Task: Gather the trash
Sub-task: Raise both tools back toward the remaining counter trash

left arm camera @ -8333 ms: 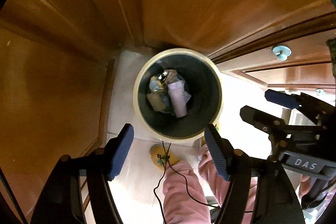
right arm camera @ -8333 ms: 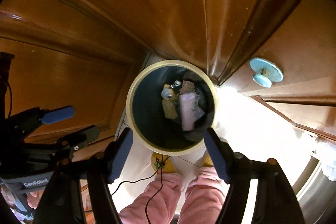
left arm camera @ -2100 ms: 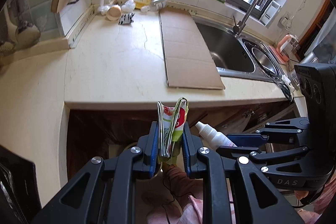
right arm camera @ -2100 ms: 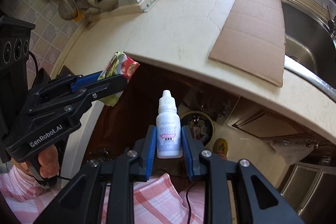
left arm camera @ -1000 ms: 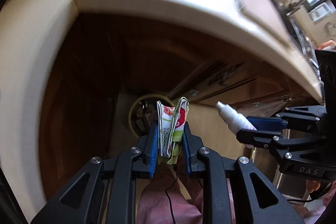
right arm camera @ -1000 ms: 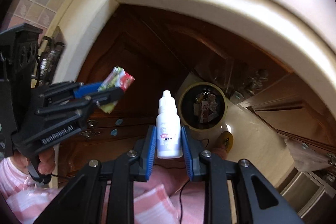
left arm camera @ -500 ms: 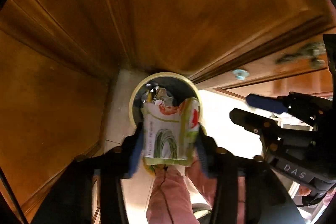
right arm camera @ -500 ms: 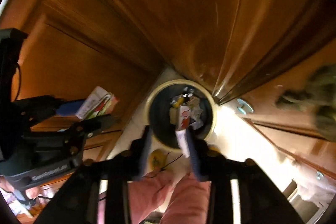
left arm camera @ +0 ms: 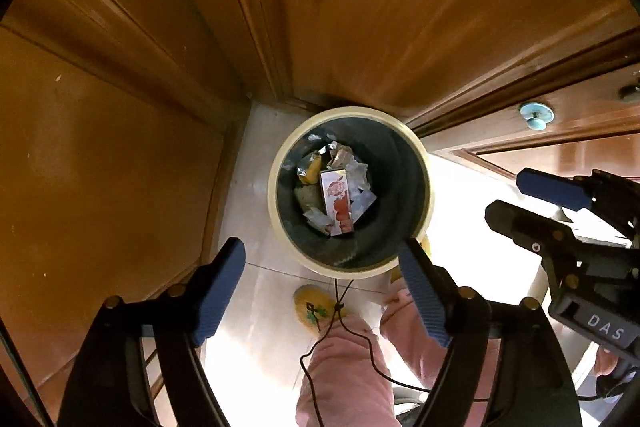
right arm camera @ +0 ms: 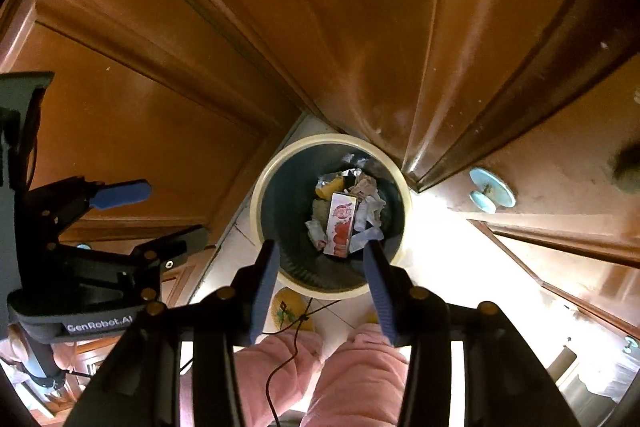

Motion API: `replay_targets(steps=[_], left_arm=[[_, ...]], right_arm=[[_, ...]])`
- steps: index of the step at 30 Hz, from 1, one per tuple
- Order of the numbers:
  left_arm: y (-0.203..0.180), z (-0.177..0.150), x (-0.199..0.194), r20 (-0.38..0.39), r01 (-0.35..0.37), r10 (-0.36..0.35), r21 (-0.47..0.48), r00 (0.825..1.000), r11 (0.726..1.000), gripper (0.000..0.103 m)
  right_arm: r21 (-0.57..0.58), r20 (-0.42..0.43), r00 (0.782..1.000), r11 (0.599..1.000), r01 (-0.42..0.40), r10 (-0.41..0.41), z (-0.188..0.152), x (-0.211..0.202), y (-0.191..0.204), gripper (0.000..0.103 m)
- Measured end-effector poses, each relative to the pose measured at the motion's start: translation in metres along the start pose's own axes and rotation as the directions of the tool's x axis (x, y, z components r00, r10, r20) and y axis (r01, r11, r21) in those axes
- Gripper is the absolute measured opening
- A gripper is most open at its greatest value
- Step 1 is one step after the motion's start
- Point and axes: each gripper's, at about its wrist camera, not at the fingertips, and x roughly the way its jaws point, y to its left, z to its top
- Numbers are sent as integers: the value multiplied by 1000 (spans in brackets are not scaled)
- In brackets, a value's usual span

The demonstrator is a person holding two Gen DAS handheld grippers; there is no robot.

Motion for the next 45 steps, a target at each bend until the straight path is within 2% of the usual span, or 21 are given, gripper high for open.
replay_targets(steps=[10,18,23,28,31,35,42,45], left_arm=[[1,1,-41,54,-3,3,-9,999,1000,79],[0,-7,-97,96,-5,6,-12,995,1000,79],[-1,-17,-151,123,-1,2,-9,992,1000,79],[-4,-23,-221,181,10,-12,11,983,1000,80],[-7,-24,-267,240,18,-25,31,971,999,80],[-8,-24,-330,338,4,-26,65,941,998,82],[-18,-17,-426,492,14,-77,130,867,991,85],[-27,-11,-453,536,11,-99,165,838,986,86]], right_arm=[[-25,34,999,1000,18,-17,1,-28,18,46],[13,70,997,1000,28,-28,-4,-76,31,46],[32,83,996,999,38,-41,-8,-118,43,46],[26,135,989,998,63,-66,-11,-182,59,46],[22,177,980,996,87,-90,-13,-220,68,47],[23,262,958,993,115,-117,-14,-281,82,47],[33,367,917,987,156,-157,-14,-369,100,48],[49,402,896,981,186,-190,-10,-399,103,48]])
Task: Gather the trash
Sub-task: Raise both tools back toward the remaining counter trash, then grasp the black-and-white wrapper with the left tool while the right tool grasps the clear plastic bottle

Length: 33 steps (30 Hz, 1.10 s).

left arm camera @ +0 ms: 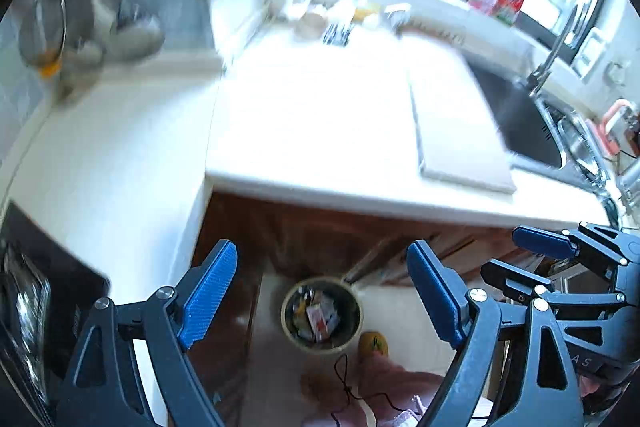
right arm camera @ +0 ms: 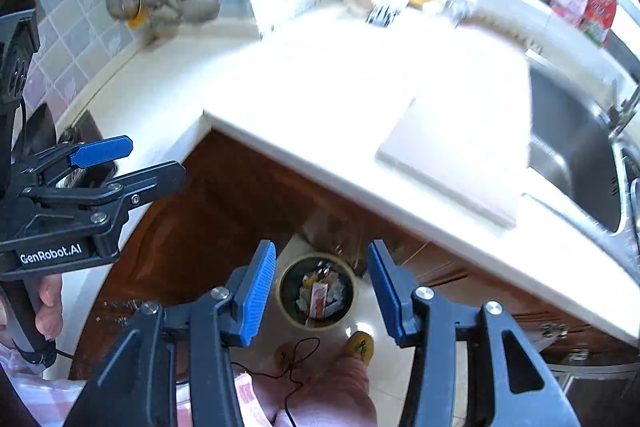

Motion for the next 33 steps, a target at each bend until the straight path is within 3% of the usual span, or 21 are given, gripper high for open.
replay_targets(steps=[5,12,18,23,28,33], left_arm=[[-13,42,-27,100,-2,-3,56,995,998,87],[-28,109,-48,197,11,-23,60,980,998,93],[-48,176,-26,206,-18,4,65,979,998,93],[-69,236,24,163,-40,29,68,986,997,93],[-79,297,108,34,-4,2,61,999,998,93],[-68,342,207,-116,5,-5,8,993,1000,90]], right_arm=[[-16,77,995,998,67,-66,30,-46,-10,48],[-47,150,980,989,140,-131,90,-88,-40,48],[-14,141,983,993,120,-117,148,-82,-94,48],[-16,120,989,996,91,-89,204,-57,-142,48],[17,74,996,999,42,-43,266,-12,-201,48],[75,24,999,996,-37,35,316,50,-253,48]])
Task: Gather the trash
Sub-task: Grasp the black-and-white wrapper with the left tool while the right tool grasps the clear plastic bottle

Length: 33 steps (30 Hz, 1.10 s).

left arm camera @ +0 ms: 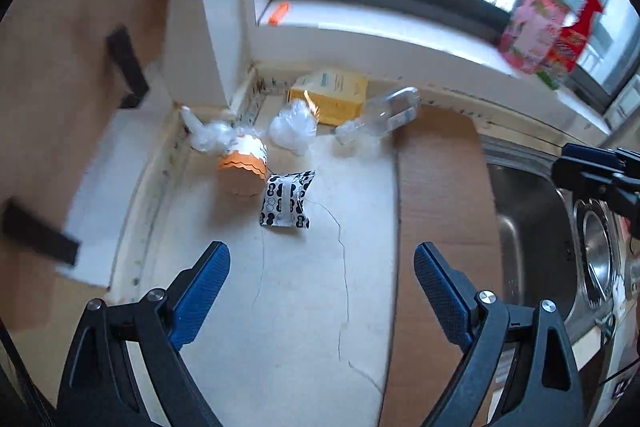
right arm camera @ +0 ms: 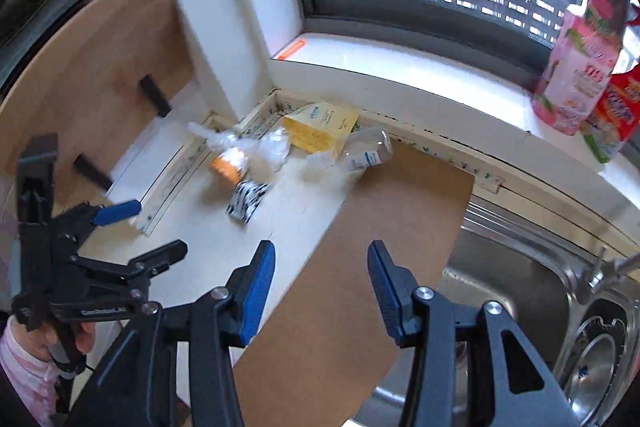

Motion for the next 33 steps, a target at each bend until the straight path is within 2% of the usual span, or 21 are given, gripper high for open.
replay_targets(steps=[3,6,12,18,20,21,24,26,29,33], left_arm=[[15,19,56,-93,-9,2,-72,996,997,86],[29,28,93,-136,-41,25,-123,990,992,86],[35,33,141,-187,-99,73,-134,980,986,86],[34,34,168,-207,-106,77,-135,975,985,85],[36,32,175,-219,-99,65,-146,974,984,69],[37,32,180,-233,-90,52,-158,971,983,66],[37,31,181,-209,-111,77,-157,975,981,57],[39,34,183,-202,-104,67,-177,977,979,46],[44,36,180,-197,-88,44,-217,979,972,43],[42,29,170,-177,-79,39,-227,983,971,39]], right_arm=[[68,-51,998,997,-41,44,24,47,-28,48],[127,-69,995,989,-70,79,38,83,-47,48],[260,-97,982,956,-135,165,54,133,-71,48],[351,-108,970,921,-168,218,65,161,-83,48],[362,-111,968,916,-172,226,67,169,-83,48],[369,-111,967,913,-173,228,68,172,-83,48],[416,-101,964,890,-184,247,69,181,-87,51],[462,-89,960,865,-195,264,69,189,-92,54],[512,-72,957,834,-207,281,70,199,-93,55],[568,-33,961,796,-209,276,72,210,-92,57]])
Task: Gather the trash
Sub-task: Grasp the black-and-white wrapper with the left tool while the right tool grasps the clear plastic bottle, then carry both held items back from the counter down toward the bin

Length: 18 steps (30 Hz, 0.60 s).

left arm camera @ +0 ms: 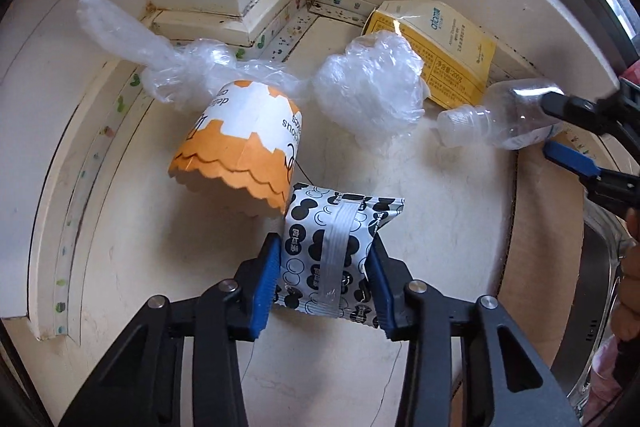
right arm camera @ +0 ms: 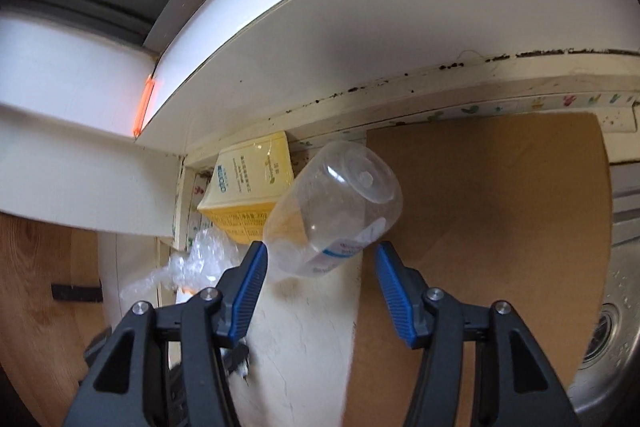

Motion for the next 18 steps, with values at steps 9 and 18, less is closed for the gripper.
replay_targets(steps=[9,18], left_arm=[[5,-24,-51,107,-3,3,-7,994,1000,36],[16,-37,-109,221,-53,50,6,974,999,36]], right_arm=[[65,81,996,997,43,-48,1,20,8,61],[69,89,991,993,94,-100,1,38,18,60]])
